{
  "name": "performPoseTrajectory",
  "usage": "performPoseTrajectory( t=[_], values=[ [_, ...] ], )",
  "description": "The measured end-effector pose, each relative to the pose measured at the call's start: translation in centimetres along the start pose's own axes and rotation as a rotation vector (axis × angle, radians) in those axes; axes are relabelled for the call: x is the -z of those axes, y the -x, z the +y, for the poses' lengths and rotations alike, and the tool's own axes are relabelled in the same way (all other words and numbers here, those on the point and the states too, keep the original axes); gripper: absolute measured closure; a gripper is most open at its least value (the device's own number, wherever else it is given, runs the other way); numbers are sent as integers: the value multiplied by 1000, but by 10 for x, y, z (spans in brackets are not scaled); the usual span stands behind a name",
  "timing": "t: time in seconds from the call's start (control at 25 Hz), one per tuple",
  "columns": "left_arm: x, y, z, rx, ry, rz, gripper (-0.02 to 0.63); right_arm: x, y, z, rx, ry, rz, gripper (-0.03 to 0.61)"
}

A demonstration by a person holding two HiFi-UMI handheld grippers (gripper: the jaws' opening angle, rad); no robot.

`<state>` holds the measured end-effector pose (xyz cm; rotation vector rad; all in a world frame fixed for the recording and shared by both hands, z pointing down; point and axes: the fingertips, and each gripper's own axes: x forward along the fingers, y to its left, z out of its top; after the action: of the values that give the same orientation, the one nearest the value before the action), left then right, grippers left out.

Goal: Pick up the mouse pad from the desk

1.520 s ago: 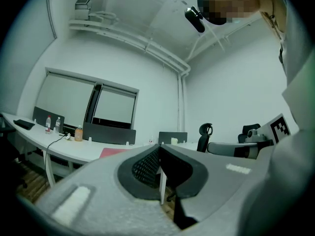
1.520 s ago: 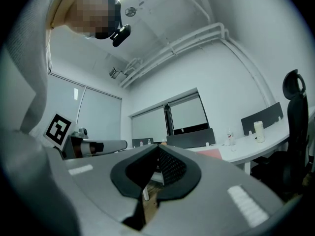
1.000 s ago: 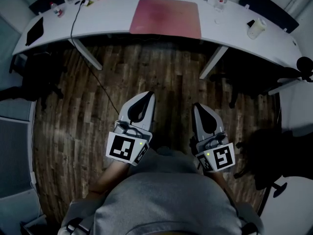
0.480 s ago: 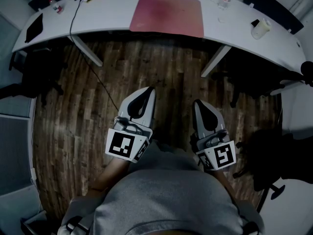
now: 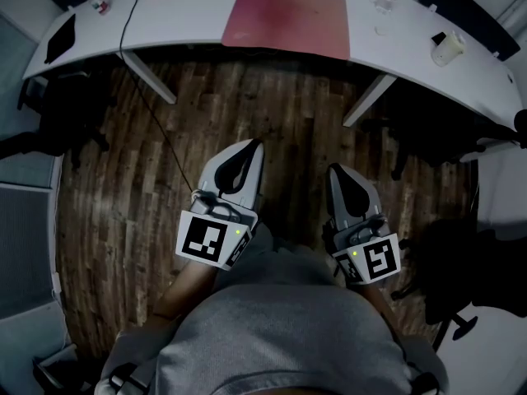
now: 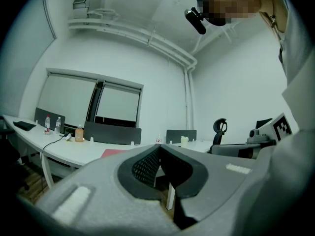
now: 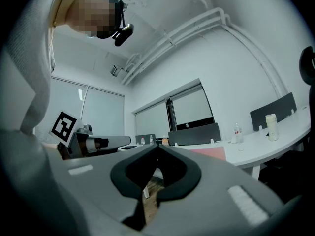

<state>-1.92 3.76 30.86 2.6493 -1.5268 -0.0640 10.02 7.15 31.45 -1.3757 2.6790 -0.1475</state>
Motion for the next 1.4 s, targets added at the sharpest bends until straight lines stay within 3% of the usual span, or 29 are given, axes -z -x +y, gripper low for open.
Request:
performPoseTrajectory(
  t=[0.28,0.48,0.76,1.4],
  values=[
    [9,-3,11,-27,-5,36,615,11,-7,-5,-3,-24,10,577],
    [8,-24,25,-11,-10,14,615,9,-25,-17,9,-9,-6,577],
    [-2,-83,56,24,-17,-29,615,2,-73,-56,40,23,-26,577],
    [-20,-209,140,89,-37,-15,615,-10,-204,-130,88,30,-24,577]
  ],
)
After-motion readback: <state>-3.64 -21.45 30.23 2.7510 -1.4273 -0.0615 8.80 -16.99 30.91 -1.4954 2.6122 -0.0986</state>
